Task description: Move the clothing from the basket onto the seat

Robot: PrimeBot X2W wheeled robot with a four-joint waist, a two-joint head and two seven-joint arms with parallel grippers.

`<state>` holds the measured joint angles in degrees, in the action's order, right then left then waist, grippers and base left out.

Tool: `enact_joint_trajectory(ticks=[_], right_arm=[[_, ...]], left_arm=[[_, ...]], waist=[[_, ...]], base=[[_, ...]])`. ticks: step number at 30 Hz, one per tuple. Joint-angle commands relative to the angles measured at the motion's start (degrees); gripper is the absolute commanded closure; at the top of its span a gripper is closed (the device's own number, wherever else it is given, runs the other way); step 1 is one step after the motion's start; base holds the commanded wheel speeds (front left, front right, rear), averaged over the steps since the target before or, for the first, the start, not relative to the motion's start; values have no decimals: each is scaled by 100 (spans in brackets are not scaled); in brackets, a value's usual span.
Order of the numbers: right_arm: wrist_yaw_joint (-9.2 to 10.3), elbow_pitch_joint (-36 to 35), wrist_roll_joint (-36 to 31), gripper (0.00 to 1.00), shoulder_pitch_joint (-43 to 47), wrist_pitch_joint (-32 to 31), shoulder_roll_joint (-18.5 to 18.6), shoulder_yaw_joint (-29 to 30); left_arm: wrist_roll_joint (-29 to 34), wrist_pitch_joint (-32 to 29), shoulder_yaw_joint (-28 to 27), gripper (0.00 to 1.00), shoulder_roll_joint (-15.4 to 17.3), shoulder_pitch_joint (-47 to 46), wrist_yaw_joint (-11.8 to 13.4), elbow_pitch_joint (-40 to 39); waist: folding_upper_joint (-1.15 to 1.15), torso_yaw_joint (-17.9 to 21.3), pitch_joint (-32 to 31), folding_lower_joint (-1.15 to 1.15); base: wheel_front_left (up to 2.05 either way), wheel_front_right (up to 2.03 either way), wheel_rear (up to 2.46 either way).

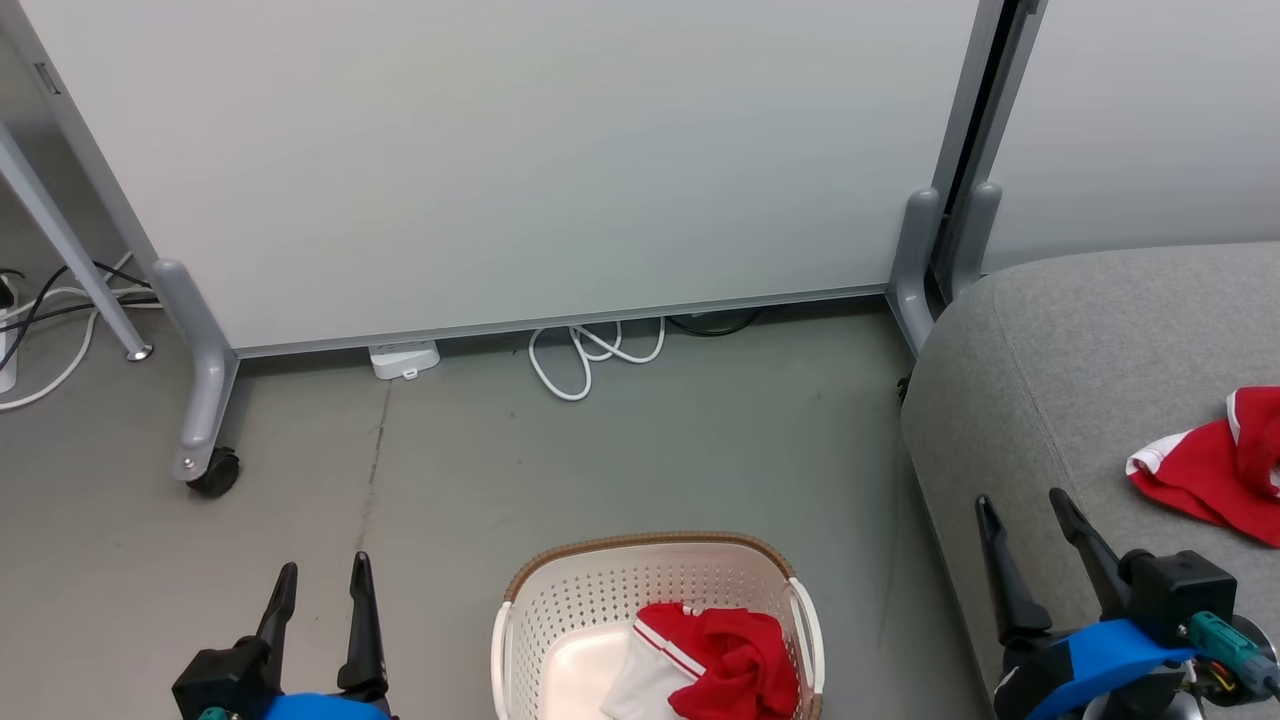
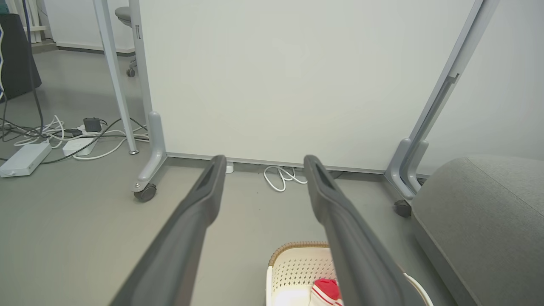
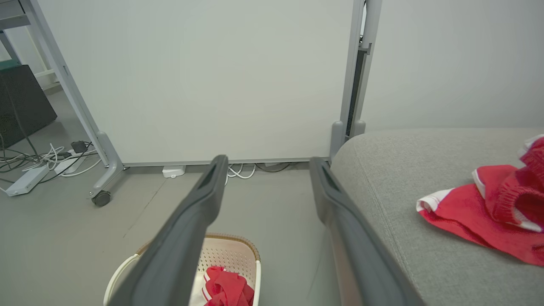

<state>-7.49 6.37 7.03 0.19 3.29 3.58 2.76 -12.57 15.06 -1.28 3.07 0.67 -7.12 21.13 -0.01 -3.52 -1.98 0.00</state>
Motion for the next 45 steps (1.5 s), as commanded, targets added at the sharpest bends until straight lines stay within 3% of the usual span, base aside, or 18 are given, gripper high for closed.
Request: enact_joint_trajectory(ticks=[1, 31, 45], right_arm=[[-1, 17, 5, 0, 74, 14, -20, -7], [-1, 124, 157, 0, -126, 87, -73, -236], [-1, -23, 144, 0, -451, 85, -72, -421]], left_arm=[[17, 17, -35, 0, 0, 39, -50, -18], [-145, 17, 149, 0, 143, -180, -37, 30], [-155, 16, 287, 0, 131, -509, -37, 82]], waist=[[1, -10, -8, 0], [1, 87, 223, 0], [1, 558, 999, 0]], base=[[0, 0, 0], [0, 0, 0], [0, 0, 0]])
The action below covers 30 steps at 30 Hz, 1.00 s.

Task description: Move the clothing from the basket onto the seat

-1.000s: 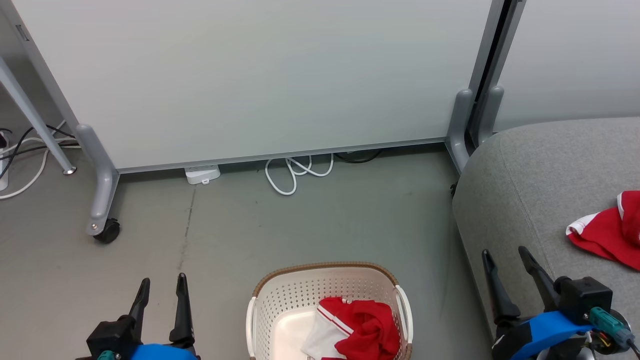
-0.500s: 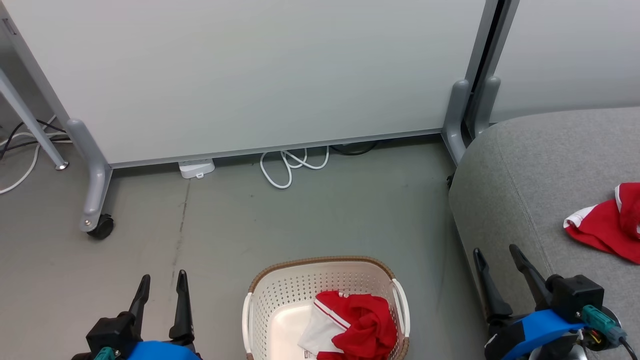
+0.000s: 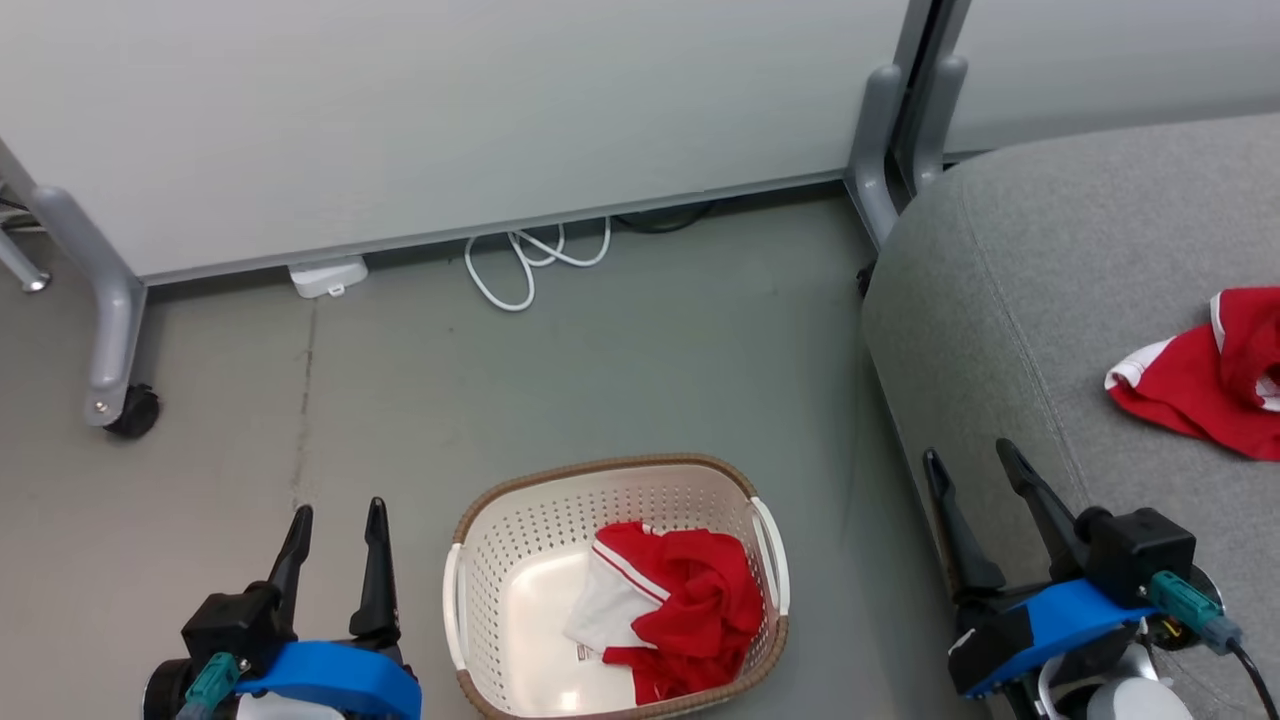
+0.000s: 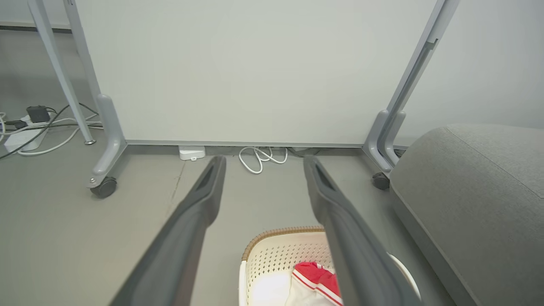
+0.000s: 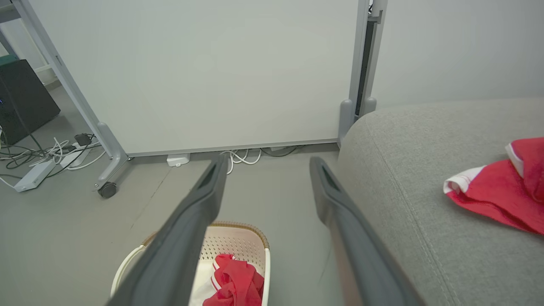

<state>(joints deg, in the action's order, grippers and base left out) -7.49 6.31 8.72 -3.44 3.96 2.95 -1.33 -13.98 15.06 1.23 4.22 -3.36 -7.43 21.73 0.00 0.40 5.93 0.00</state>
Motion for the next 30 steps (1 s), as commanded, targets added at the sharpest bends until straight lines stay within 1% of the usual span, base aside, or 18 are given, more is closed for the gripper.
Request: enact_joint_trajectory(ticks=[1, 10, 17, 20, 25, 30], right_arm=[[-1, -30, -23, 0, -136, 16, -10, -62], [-1, -63, 54, 0, -628, 140, -8, -392], [-1, -52, 177, 0, -902, 327, -11, -572], [-1, -33, 255, 0, -992, 416, -10, -682], [-1, 23, 408, 0, -1162, 597, -11, -846], [-1, 59, 550, 0, -1321, 749, -11, -968]], left_arm=[[-20, 16, 47, 0, 30, -151, -6, 45], [-197, 17, 366, 0, 288, -888, -6, 579], [-252, 17, 741, 0, 543, -1379, -6, 965], [-328, 16, 943, 0, 660, -1550, -6, 1223], [-530, 16, 1455, 0, 883, -1908, -6, 1796], [-745, 16, 1938, 0, 1092, -2359, -6, 2331]], waist=[[0, 238, 310, 0], [0, 926, 1226, 0], [0, 1397, 1814, 0], [0, 1594, 2042, 0], [0, 1883, 2426, 0], [0, 2061, 2835, 0]], base=[[0, 0, 0], [0, 0, 0], [0, 0, 0], [0, 0, 0], [0, 0, 0], [0, 0, 0]])
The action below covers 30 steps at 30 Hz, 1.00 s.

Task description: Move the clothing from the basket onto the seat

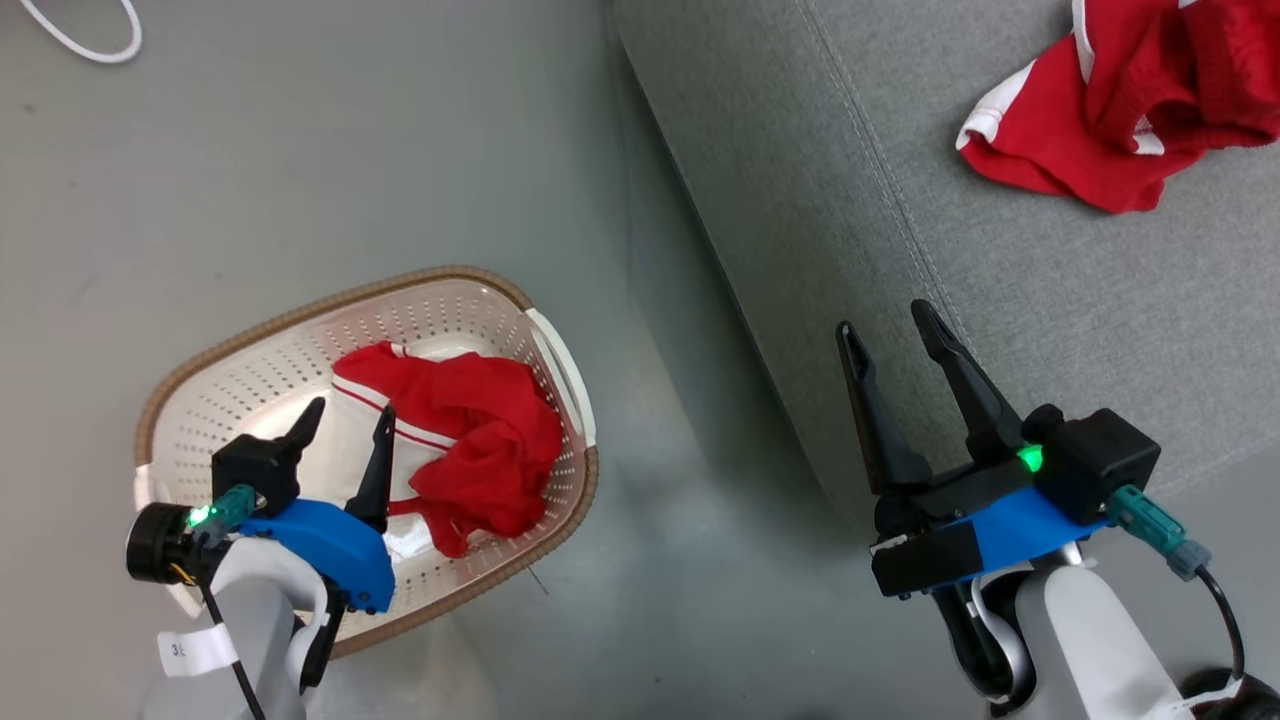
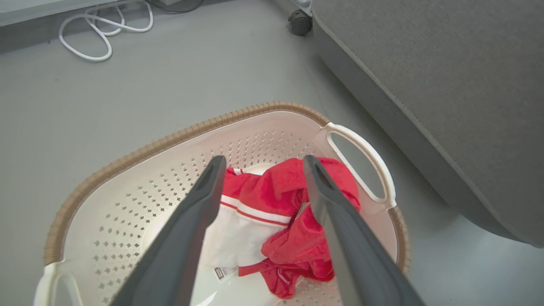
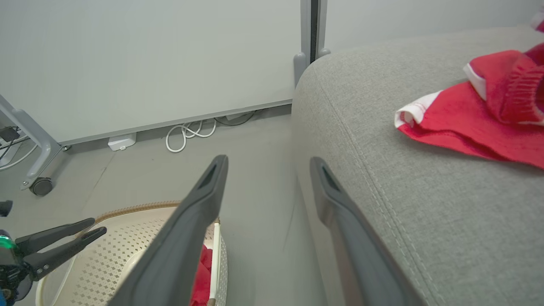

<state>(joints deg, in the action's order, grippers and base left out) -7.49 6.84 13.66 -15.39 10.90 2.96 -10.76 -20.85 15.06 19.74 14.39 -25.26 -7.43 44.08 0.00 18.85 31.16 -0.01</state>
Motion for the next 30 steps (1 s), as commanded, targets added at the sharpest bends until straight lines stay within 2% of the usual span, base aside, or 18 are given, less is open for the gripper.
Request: enact_joint_trajectory(ticks=[1, 10, 19, 30], right_arm=[[-1, 7, 55, 0, -125, 54, -12, -25], [-1, 152, 283, 0, -399, 291, -12, -241], [-1, 233, 376, 0, -545, 407, -12, -413], [-1, 214, 575, 0, -610, 435, -11, -567]], left_arm=[[-58, 16, 87, 0, 76, -169, -6, 95], [-437, 17, 1202, 0, 408, -650, -6, 753], [-769, 17, 2039, 0, 579, -1009, -6, 1148], [-783, 17, 2431, 0, 643, -1442, -6, 1390]], waist=[[0, 215, 312, 1], [0, 414, 895, 1], [0, 657, 1271, 1], [0, 853, 1522, 1]], base=[[0, 0, 0], [0, 0, 0], [0, 0, 0], [0, 0, 0]])
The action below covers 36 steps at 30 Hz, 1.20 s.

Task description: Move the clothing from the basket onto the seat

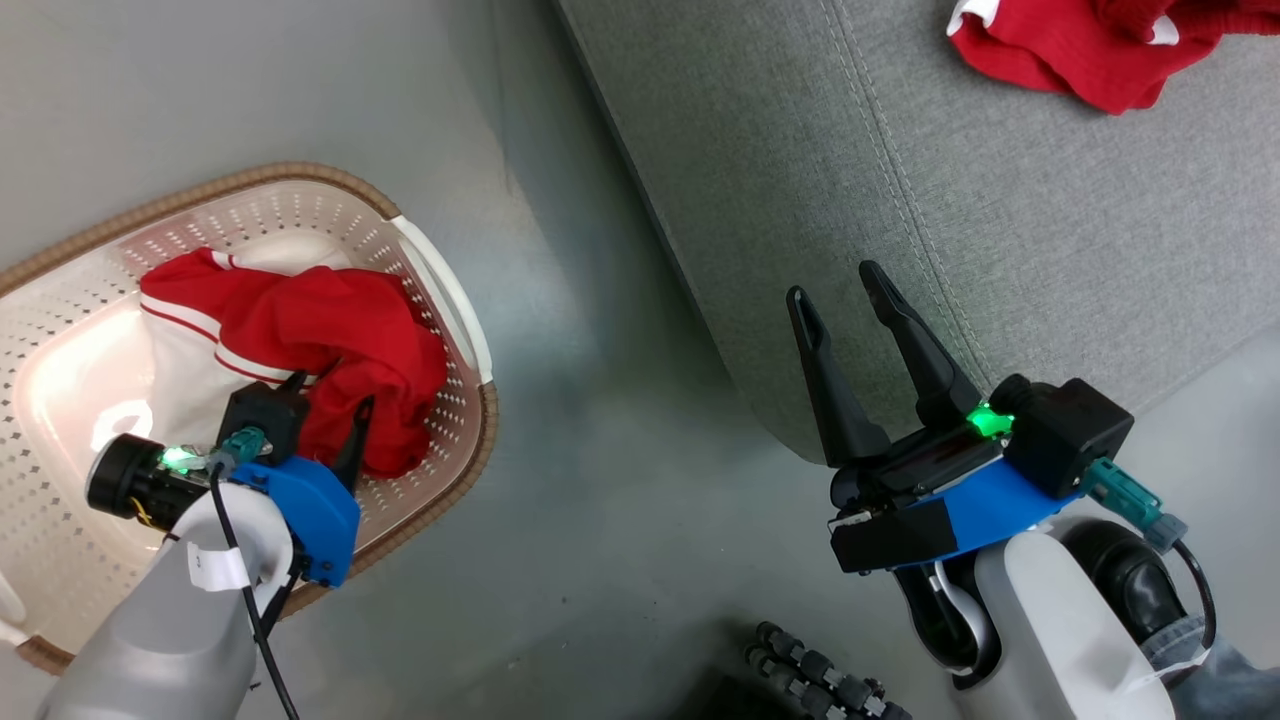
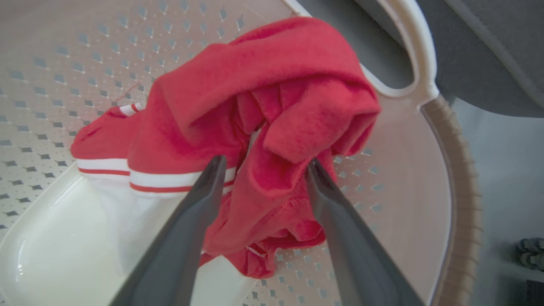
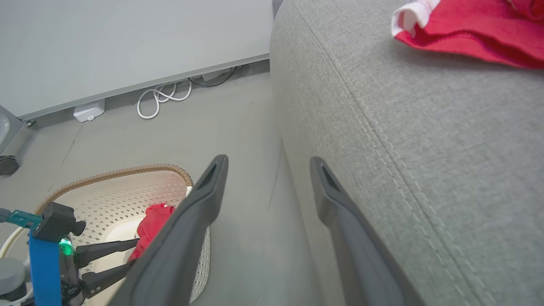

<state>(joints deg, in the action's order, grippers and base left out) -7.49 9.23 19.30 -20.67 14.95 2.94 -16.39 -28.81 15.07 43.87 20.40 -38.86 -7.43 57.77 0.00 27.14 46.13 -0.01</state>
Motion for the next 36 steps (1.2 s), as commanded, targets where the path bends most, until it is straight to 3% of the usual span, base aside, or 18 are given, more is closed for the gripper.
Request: enact_joint_trajectory(ticks=[1, 16, 17, 18, 20, 21, 36], right_arm=[[-1, -42, 32, 0, -81, 31, -9, -13], [-1, -110, 163, 0, -52, 33, -10, -82], [-1, -108, 164, 0, -56, 33, -10, -79], [-1, -102, 163, 0, -60, 33, -10, -78], [-1, -92, 150, 0, -70, 33, -10, -69], [-1, -91, 143, 0, -72, 33, -10, -67], [-1, -99, 83, 0, -51, 34, -10, -89]], left_arm=[[27, 16, 28, 0, 39, -118, -6, 58], [-204, -53, 412, 0, -191, -524, -6, 584], [-241, -71, 423, 4, -205, -527, -6, 611], [-265, -73, 441, 29, -208, -535, -6, 637], [-322, -82, 483, 89, -227, -563, -6, 672], [-353, -92, 521, 100, -243, -569, -6, 672], [-891, -41, 1016, 100, -37, -626, -6, 536]], waist=[[0, 41, 45, 1], [0, 99, 148, 1], [0, 98, 145, 1], [0, 98, 141, 1], [0, 99, 135, 1], [0, 101, 134, 1], [0, 52, 125, 1]], base=[[0, 0, 0], [0, 0, 0], [0, 0, 0], [0, 0, 0], [0, 0, 0], [0, 0, 0], [0, 0, 0]])
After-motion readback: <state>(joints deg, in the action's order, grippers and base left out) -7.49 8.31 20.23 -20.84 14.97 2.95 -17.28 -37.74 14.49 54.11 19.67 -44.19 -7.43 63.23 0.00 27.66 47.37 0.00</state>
